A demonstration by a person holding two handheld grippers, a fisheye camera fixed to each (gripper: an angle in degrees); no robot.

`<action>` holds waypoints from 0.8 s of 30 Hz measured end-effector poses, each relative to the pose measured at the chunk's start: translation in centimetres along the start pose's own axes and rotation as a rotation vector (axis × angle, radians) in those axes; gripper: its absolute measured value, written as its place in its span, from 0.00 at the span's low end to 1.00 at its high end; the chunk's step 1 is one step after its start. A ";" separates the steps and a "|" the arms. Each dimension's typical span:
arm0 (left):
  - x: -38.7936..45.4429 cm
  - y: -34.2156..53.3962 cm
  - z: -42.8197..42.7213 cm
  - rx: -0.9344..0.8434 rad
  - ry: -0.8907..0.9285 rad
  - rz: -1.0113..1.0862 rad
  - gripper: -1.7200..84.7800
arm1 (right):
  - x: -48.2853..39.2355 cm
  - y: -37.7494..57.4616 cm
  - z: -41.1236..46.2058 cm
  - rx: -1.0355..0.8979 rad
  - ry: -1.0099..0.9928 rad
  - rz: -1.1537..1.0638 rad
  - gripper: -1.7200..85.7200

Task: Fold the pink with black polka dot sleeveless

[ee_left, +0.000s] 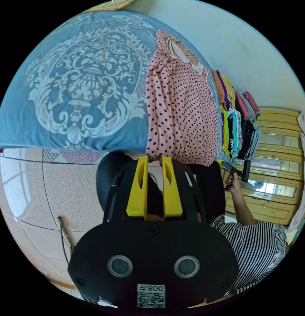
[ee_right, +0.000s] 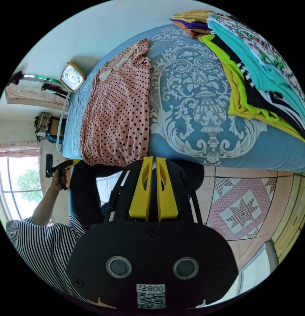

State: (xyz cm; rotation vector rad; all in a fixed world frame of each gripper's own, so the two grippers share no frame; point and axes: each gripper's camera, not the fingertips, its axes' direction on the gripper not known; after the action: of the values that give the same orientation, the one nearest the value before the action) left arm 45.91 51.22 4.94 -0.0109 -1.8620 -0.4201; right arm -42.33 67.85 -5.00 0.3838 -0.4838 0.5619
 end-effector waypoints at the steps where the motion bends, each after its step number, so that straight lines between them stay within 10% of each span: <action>1: 0.5 -0.2 1.0 -0.035 -0.022 0.018 0.11 | 0.1 0.2 0.2 -0.004 -0.006 -0.004 0.06; 24: 2.6 -1.0 14.8 -0.250 0.008 0.008 0.11 | 3.9 1.5 6.6 -0.217 -0.025 -0.030 0.10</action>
State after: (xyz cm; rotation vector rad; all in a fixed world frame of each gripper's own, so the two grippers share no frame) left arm 31.23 54.04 3.05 -0.1847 -1.7904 -0.6442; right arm -42.47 67.58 2.82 0.1911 -0.5559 0.4707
